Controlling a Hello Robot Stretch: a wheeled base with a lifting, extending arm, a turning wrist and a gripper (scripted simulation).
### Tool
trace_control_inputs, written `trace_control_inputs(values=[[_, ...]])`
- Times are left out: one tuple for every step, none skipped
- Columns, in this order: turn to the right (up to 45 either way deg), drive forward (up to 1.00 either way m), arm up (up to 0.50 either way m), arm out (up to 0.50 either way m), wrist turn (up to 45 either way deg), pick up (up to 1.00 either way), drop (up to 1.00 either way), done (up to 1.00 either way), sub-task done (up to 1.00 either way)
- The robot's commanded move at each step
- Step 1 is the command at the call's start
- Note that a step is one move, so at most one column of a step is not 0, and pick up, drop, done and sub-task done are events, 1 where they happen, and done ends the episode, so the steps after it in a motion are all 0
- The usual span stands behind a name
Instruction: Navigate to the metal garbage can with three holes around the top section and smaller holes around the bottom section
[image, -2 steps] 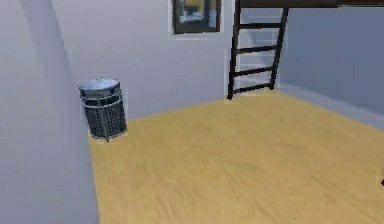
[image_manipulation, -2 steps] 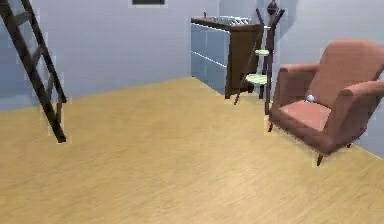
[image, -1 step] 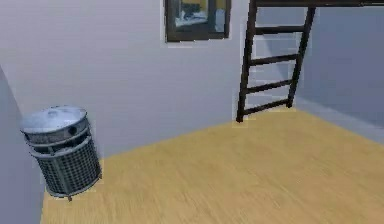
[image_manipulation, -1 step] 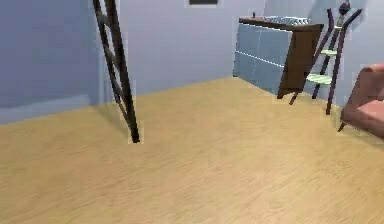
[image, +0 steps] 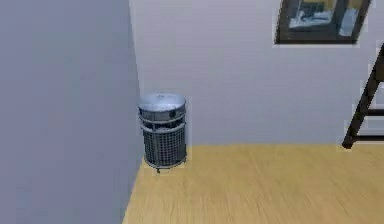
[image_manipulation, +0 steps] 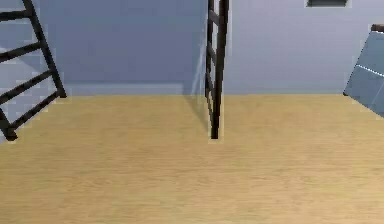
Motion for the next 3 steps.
trace_control_inputs(values=[[0.0,0.85,0.00,0.00,0.0,0.00,0.00,0.00,0.00],[-15.0,0.00,0.00,0.00,0.0,0.00,0.00,0.00,0.00],[0.0,0.00,0.00,0.00,0.0,0.00,0.00,1.00,0.00]])
